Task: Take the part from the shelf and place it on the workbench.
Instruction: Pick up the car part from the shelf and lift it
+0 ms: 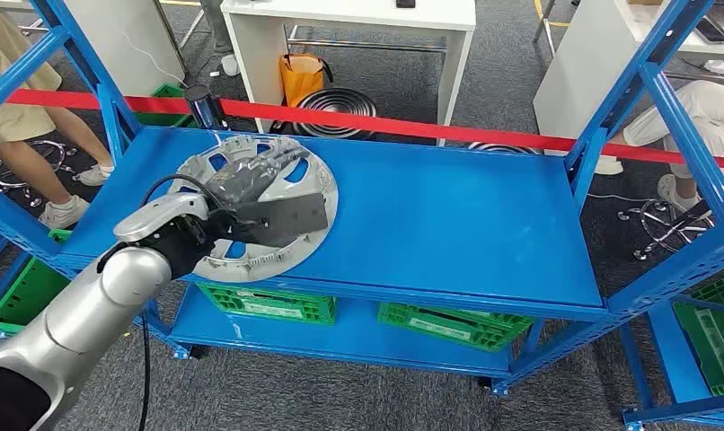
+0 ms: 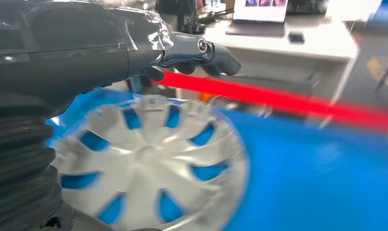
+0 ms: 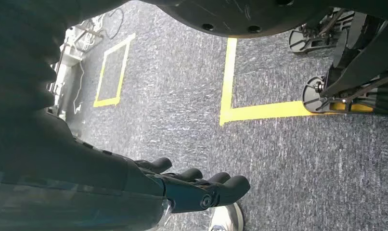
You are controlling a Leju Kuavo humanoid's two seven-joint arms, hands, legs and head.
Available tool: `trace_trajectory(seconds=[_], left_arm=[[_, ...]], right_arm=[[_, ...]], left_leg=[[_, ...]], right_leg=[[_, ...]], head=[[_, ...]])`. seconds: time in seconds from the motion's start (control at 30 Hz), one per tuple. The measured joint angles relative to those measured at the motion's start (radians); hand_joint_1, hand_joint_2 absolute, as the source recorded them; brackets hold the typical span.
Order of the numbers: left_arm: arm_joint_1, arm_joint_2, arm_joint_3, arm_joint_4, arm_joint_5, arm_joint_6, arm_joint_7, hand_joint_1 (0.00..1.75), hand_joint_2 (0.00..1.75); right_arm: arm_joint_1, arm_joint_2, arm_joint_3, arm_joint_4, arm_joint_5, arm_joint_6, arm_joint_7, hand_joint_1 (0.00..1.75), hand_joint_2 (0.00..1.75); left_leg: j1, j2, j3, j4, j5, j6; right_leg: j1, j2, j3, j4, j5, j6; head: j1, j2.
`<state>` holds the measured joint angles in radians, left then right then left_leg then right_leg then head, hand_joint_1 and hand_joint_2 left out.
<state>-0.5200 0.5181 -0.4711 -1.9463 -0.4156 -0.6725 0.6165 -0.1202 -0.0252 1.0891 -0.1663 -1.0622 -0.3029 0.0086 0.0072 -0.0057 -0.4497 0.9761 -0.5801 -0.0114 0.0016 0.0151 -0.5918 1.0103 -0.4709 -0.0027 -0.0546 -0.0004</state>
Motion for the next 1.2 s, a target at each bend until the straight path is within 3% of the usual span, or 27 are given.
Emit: trace_trajectory(seconds=[0.2,0.87,1.2], left_arm=[[0.079,-0.046,0.091,0.0,-0.254,-0.312,0.0,0.0,1.75],[0.213,-0.141,0.33,-0.02,-0.284,-0.5,0.0,0.0,1.75],[0.272,-0.191,0.403,-0.016,-0.217,-0.574,0.0,0.0,1.75]], right_arm=[[-0.001,0.0,0.0,0.0,0.032,0.006,0.001,0.0,1.75],[-0.005,0.0,0.001,0.0,0.058,0.013,0.008,0.0,1.75],[-0.012,0.001,0.003,0.0,0.078,0.016,0.018,0.0,1.75]], left_leg=[[0.0,0.002,0.0,0.0,0.0,0.0],[0.0,0.003,0.0,0.0,0.0,0.0],[0.0,0.004,0.0,0.0,0.0,0.0]], right_leg=[[0.0,0.001,0.0,0.0,0.0,0.0],[0.0,0.0,0.0,0.0,0.0,0.0],[0.0,0.0,0.0,0.0,0.0,0.0]], head=[[0.0,0.0],[0.0,0.0],[0.0,0.0]])
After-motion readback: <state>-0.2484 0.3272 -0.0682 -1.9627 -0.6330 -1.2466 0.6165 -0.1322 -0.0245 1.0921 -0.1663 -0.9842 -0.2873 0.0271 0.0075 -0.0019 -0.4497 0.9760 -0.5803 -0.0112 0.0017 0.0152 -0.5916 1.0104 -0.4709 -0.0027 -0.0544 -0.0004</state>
